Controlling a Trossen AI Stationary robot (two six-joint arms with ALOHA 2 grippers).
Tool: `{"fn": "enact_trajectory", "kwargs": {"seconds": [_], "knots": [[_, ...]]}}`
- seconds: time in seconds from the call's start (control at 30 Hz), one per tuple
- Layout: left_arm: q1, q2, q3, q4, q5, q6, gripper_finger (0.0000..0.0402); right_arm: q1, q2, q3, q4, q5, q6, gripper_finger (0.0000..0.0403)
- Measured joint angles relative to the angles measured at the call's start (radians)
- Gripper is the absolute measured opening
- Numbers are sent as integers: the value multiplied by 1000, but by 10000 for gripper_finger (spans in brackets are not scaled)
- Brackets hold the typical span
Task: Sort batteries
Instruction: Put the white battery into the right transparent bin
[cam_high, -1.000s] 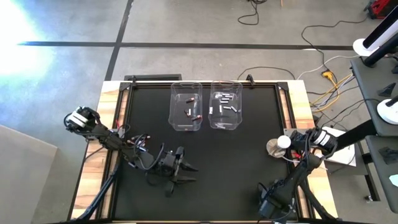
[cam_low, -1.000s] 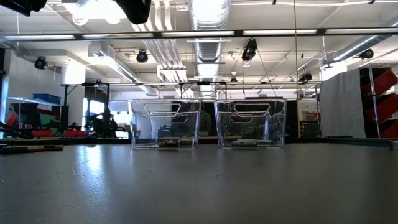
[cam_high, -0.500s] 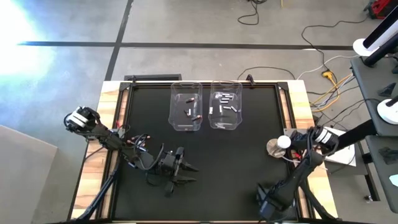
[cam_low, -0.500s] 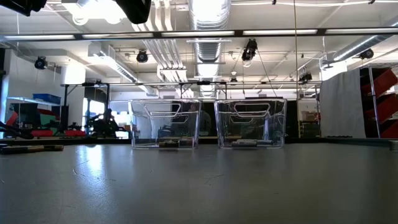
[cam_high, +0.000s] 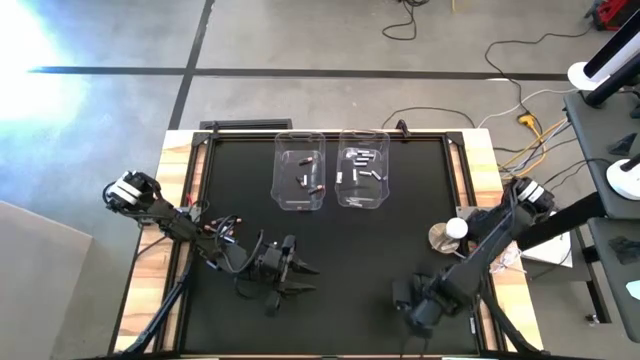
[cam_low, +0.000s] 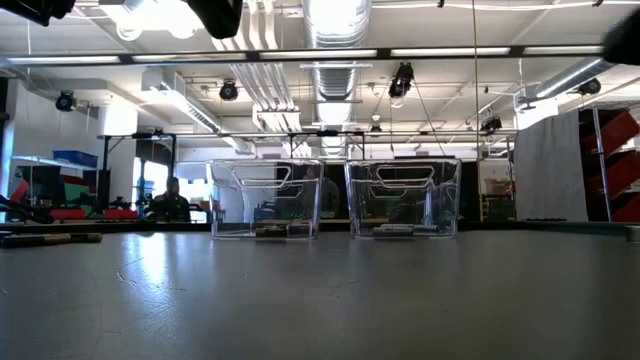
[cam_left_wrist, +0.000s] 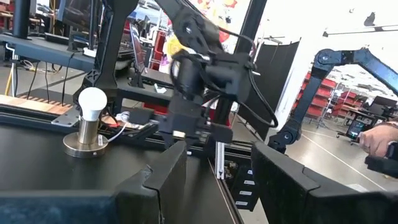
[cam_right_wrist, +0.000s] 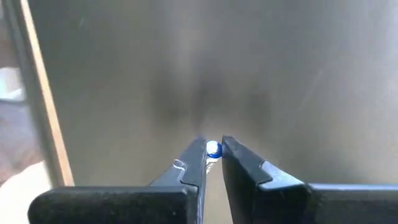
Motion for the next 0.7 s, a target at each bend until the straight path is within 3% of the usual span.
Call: {"fn": "enact_trajectory", "kwargs": {"seconds": [0.37, 0.7], "knots": [[1, -1, 0, -33, -4, 17, 159, -332, -41, 100, -8, 52, -517, 36], [1, -1, 0, -88, -132, 60, 159, -708, -43, 316, -2, 48, -916, 36]]}}
